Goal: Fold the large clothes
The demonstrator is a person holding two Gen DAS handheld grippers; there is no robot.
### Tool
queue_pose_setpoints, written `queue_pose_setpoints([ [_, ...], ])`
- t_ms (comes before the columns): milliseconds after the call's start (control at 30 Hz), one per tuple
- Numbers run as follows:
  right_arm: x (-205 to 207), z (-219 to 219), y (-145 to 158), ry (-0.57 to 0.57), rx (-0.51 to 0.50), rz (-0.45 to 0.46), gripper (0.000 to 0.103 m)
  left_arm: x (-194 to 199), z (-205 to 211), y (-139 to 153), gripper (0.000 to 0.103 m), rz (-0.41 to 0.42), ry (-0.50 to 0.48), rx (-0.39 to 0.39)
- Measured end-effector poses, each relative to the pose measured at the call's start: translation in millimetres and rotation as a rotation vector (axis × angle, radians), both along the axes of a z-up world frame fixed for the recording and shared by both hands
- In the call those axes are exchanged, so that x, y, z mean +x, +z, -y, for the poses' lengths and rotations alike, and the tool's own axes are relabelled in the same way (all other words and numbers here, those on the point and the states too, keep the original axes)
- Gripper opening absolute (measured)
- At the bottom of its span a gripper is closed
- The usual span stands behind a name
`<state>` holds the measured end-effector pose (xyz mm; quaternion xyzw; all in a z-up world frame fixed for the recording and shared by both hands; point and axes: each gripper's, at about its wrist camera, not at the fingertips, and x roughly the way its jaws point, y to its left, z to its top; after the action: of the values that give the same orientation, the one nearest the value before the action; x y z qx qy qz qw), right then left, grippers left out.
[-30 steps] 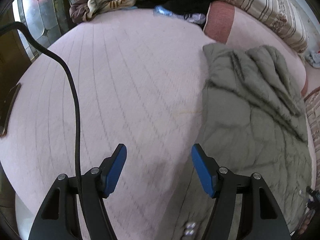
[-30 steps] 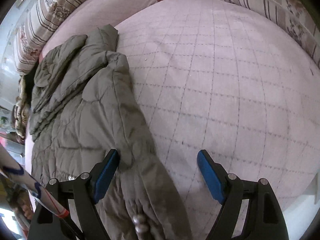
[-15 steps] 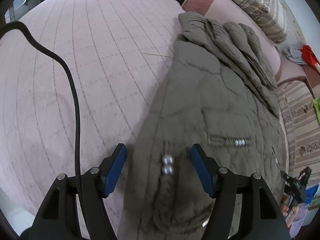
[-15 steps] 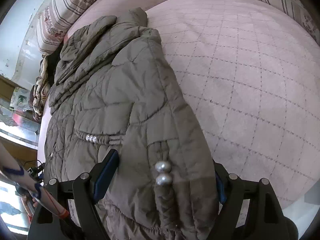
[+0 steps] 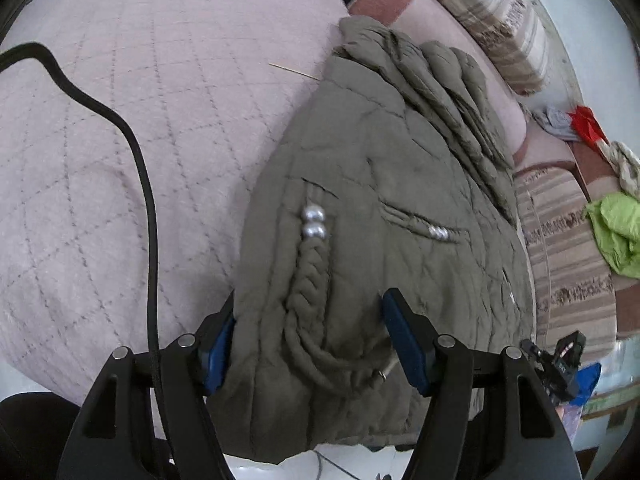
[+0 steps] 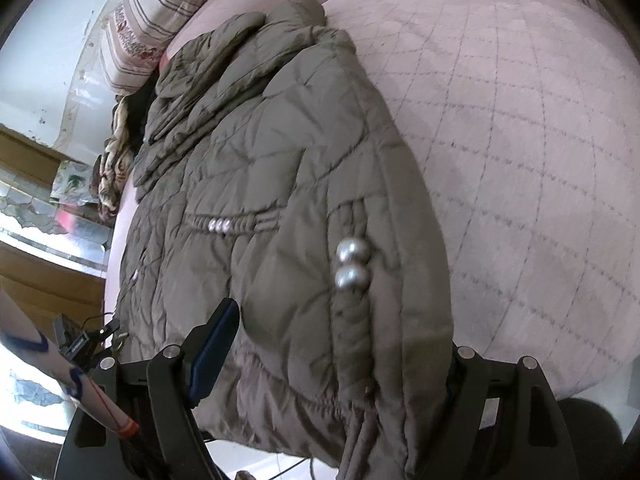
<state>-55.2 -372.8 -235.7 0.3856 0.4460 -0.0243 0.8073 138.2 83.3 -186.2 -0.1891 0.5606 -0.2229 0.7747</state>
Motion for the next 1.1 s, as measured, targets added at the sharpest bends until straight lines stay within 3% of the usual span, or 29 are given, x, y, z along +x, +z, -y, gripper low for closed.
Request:
queue_pose_setpoints([
  [233,-11.6,-0.9,-3.9,0.01,0.065,0.033,0.077,-13.5,3.3,-6.8,0.066,-0.008,-0.119,-0.118],
  [467,-9.7,-17.1,-6.3,0.029,0.027,0.027,0.078,-12.0,4.0,-15.4,0.066,-0.017,-0.093,-0.176],
  [600,-11.8,-29.1,-6.9,0.032,-0.005,0.024,0.078,-16.4,18.7,-9.9,0.066,0.01,-0.074,-0.084],
  [767,-17.7,-42.3,-8.1,0.028,-0.015,0.022,0.073,-24.8,48.5,-2.1,0.066,0.072,-0.079,0.135],
  [833,-19.6,-42.0,-8.4,0.004,-0.028,0.012,0.061,-22.6,49.2,-2.0,0.059,0.063,-0.039,0.15],
  [900,-20.7,-37.9,-8.8,-0.019,-0.007,0.011,0.044,-21.1,45.0,1.1,0.032,0.052,-0.003,0.142],
  [967,-21.2,-36.5,-6.6,-0.021,0.028,0.026,0.031,-24.1,37.4,6.9,0.023,0.057,0.015,0.124],
  [1100,-22.5,-43.2,16.8,-0.004,-0.029,0.068,0.024,-34.4,37.9,33.5,0.018,0.137,0.022,0.148],
])
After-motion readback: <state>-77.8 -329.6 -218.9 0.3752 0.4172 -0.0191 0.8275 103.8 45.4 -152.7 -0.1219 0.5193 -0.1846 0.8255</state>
